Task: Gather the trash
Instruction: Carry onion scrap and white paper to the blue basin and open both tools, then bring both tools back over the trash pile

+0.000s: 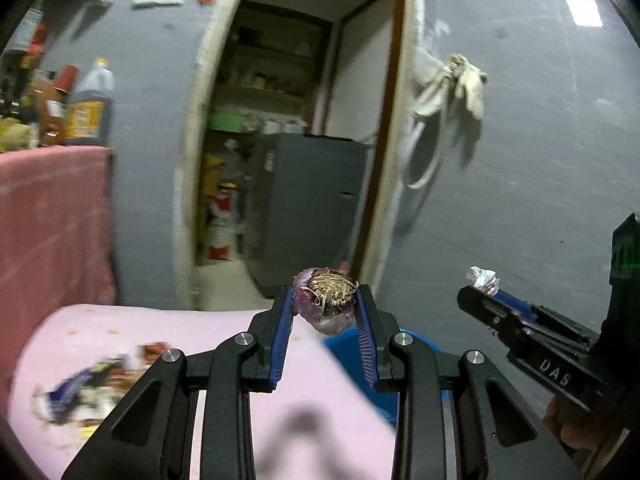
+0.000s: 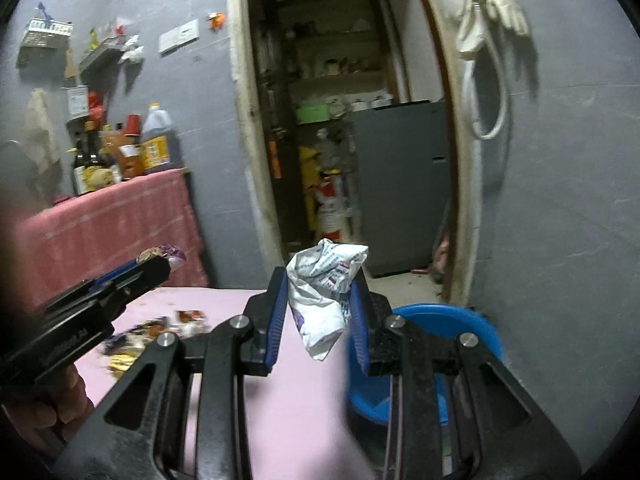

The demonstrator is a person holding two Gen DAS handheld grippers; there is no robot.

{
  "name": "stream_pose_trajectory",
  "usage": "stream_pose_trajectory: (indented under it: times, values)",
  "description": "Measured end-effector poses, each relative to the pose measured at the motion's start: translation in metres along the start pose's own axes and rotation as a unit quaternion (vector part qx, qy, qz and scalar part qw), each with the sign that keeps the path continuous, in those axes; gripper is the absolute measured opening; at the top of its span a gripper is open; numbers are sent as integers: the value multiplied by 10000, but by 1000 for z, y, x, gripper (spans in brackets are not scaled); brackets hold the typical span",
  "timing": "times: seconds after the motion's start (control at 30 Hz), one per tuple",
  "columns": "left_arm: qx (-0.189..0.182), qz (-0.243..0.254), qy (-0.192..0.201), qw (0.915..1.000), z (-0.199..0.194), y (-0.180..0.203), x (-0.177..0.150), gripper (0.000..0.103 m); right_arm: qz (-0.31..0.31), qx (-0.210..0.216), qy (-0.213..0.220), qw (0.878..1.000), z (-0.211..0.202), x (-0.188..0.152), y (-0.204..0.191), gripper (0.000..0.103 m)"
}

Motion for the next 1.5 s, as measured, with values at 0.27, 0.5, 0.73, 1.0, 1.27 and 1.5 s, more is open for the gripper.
stream_pose_trajectory:
  times: [0.27,0.5,0.73,1.0,1.27,1.5]
  values:
    - [-544,-6,-858,9948,92,48,-33,27,389,-378,-549,9970,31,-38,83,30]
    - [-553,-215,-1705,9836,152,47,-75,27,743,-426,-1179,9893,67,-87,122,30]
    - [-588,-402,-2252,9717,191,39,-106,28,975,-383,-1605,9815,93,-117,137,31]
    - [-551,-462,-2677,9608,203,37,-123,30,1095,-440,-1773,9771,98,-124,146,33]
    - [-504,-647,-2598,9622,190,33,-117,44,1118,-526,-1764,9765,90,-114,148,38]
    - [-394,-719,-2196,9721,163,26,-91,56,1031,-541,-1533,9813,77,-90,139,48]
Point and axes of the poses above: each gripper's, at about its wrist camera, not at the fingertips, and z roughly the way its jaws point, y to its right, x to its top, the point moved 8 cm from there along z, roughly the way its jaws point
